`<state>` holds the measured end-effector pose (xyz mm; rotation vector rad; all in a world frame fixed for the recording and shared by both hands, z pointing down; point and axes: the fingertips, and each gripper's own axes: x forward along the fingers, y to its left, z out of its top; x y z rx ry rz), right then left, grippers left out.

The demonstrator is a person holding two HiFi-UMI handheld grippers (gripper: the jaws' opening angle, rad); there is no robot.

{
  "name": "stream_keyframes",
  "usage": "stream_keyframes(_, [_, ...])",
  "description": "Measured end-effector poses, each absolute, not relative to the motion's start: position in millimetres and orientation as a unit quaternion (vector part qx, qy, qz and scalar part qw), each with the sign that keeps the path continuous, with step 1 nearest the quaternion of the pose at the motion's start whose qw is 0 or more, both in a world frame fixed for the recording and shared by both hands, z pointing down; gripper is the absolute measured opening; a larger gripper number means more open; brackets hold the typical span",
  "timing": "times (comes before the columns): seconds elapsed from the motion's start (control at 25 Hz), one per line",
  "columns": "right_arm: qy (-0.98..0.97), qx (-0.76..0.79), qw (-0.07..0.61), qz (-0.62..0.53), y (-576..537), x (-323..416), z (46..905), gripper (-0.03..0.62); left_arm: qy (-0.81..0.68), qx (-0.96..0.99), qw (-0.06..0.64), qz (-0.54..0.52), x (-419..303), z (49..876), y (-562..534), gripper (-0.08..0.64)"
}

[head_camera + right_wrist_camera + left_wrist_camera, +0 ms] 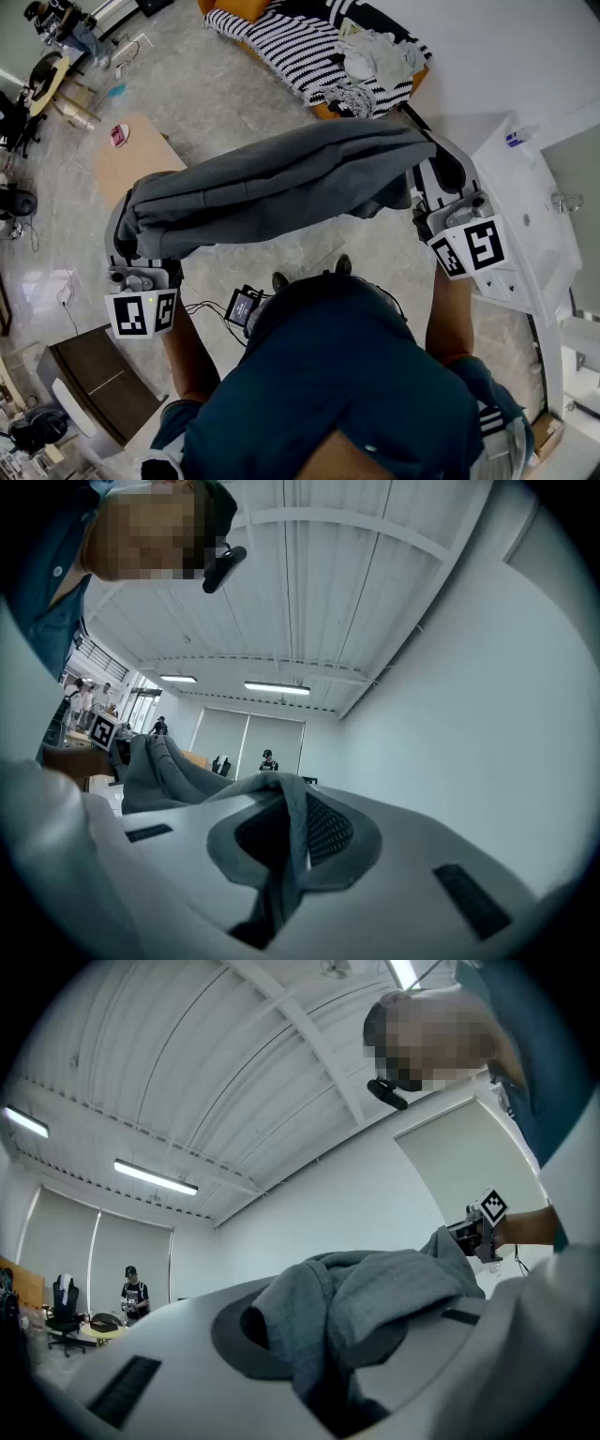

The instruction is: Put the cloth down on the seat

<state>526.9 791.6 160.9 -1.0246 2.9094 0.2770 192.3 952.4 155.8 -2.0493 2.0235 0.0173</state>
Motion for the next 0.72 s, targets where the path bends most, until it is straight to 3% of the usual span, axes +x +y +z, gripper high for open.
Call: stream_keyframes(0.72, [0.936,-0.339,0.029,0.085,788.0,537.8,170.8,0.021,0.689,-0.713,0.128,0.008,213.5,163.3,941.2,0.087])
